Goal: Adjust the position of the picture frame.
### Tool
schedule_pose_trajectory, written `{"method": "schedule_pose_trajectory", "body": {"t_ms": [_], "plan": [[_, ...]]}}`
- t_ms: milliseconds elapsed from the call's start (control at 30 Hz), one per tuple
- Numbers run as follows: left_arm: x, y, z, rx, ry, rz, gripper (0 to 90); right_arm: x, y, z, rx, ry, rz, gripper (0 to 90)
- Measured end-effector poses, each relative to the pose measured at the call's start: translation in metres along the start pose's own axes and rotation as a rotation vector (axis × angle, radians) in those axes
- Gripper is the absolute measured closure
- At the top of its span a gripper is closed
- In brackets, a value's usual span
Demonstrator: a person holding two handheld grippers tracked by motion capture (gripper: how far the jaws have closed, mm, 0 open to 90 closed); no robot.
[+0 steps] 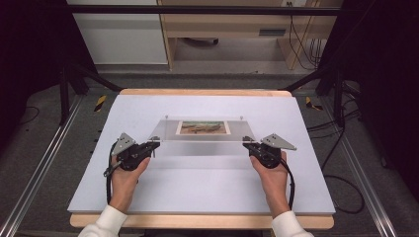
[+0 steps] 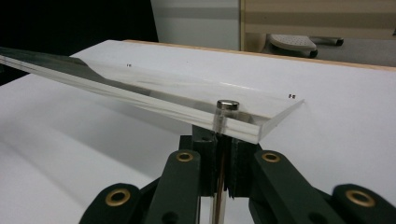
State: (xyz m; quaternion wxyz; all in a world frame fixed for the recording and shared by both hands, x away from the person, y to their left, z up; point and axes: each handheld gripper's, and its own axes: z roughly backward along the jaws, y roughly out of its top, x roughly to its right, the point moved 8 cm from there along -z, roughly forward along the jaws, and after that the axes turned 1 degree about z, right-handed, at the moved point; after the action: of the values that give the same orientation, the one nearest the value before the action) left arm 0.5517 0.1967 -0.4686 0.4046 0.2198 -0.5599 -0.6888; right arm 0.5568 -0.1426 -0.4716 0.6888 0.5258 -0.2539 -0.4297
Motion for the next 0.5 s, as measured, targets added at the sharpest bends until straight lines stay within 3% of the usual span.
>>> {"method": "schedule_pose_trajectory", "body": {"t_ms": [233, 433, 500], "plan": [[0.002, -0.011, 0.001, -0.028, -0.007, 0.032, 83.1, -0.001, -0.009, 0.002, -0.024, -0.007, -0.015, 84.6], [0.004, -0.024, 0.002, -0.103, 0.013, -0.007, 83.1, -0.005, -0.026, 0.003, -0.086, 0.007, -0.033, 84.4], [0.004, -0.029, 0.002, -0.123, 0.011, 0.006, 83.2, -0.005, -0.031, 0.004, -0.100, 0.015, -0.044, 84.5]]}}
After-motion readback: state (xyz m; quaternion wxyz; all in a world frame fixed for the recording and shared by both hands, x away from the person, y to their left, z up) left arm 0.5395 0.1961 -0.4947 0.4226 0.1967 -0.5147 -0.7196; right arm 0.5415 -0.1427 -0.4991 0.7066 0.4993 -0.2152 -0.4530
